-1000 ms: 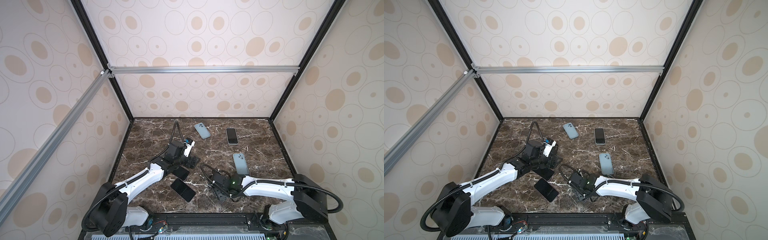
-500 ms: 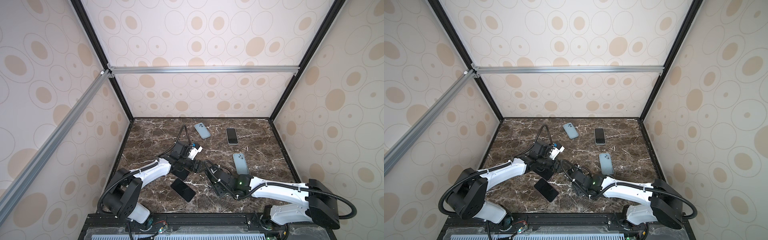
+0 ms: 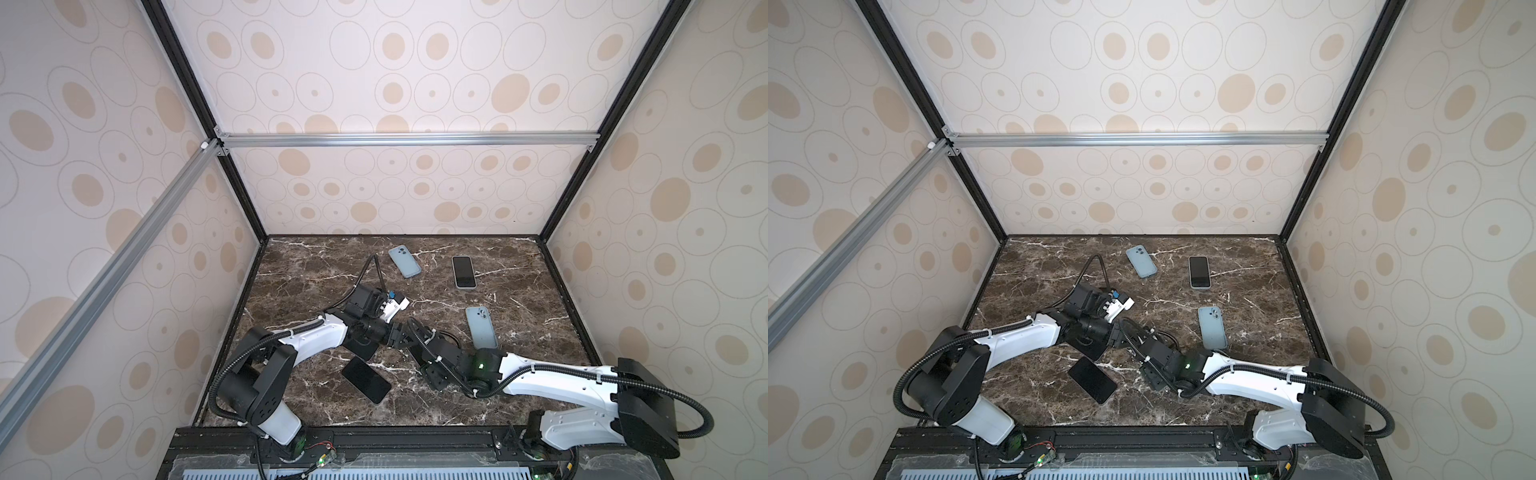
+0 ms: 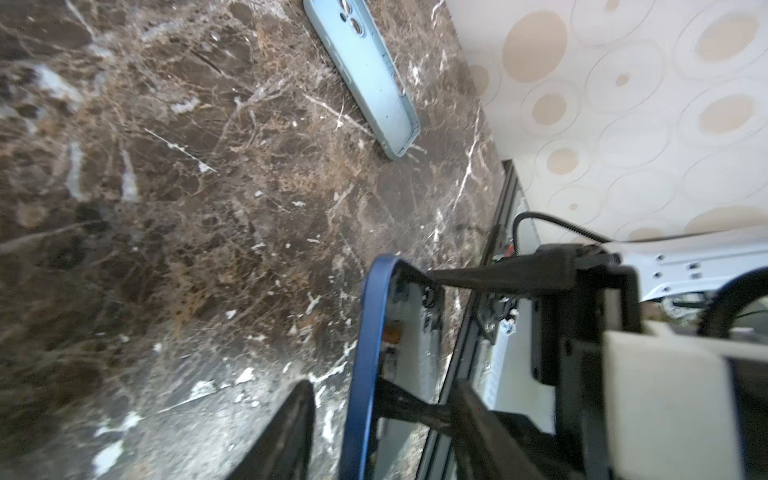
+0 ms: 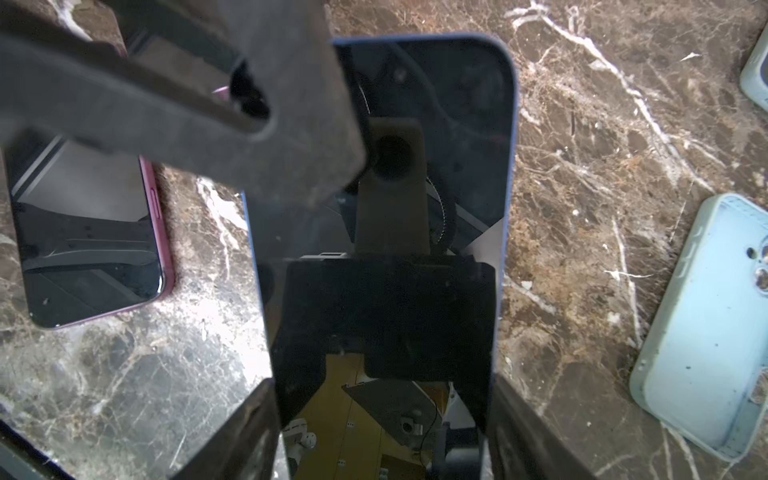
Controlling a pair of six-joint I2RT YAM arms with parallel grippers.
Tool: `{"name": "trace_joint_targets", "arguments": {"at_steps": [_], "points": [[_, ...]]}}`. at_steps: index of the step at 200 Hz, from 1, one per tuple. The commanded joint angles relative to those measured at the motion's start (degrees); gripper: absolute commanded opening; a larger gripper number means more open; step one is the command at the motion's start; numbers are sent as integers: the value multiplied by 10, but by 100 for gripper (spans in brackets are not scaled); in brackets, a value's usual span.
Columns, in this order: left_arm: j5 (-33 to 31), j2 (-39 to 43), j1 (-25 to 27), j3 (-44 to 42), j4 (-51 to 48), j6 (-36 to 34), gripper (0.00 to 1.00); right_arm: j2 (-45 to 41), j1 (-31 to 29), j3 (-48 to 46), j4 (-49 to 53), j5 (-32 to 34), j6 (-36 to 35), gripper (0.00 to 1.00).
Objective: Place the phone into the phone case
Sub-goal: 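Grip the blue-framed phone edge with the left gripper while the right gripper holds it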
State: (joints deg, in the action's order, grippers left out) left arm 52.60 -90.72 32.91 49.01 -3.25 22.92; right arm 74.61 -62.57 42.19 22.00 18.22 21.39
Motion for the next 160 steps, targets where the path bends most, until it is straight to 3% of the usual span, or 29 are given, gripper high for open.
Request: {"name": "trace_joint_targets", "arguments": {"at_steps": [1,19,40,95,100,118,126,160], "points": [[41,-6,0,13,21,10,38,-7,0,17,-24,9,-8,56],[45,-11,1,13,23,11,23,-4,0,17,-27,8,-7,56],[49,-16,0,13,23,13,15,-3,0,14,-33,6,-6,55],[50,-13,0,14,27,16,2,-13,0,14,-33,19,-2,56],[49,-12,0,15,27,16,0,-14,0,16,-32,22,0,58],[46,1,0,19,32,14,0,-25,0,23,-27,30,11,90],[47,13,-2,19,43,17,0,-33,0,27,-31,24,11,99],[39,89,-18,-1,179,89,0,-94,5,70,-50,0,-14,100]]}}
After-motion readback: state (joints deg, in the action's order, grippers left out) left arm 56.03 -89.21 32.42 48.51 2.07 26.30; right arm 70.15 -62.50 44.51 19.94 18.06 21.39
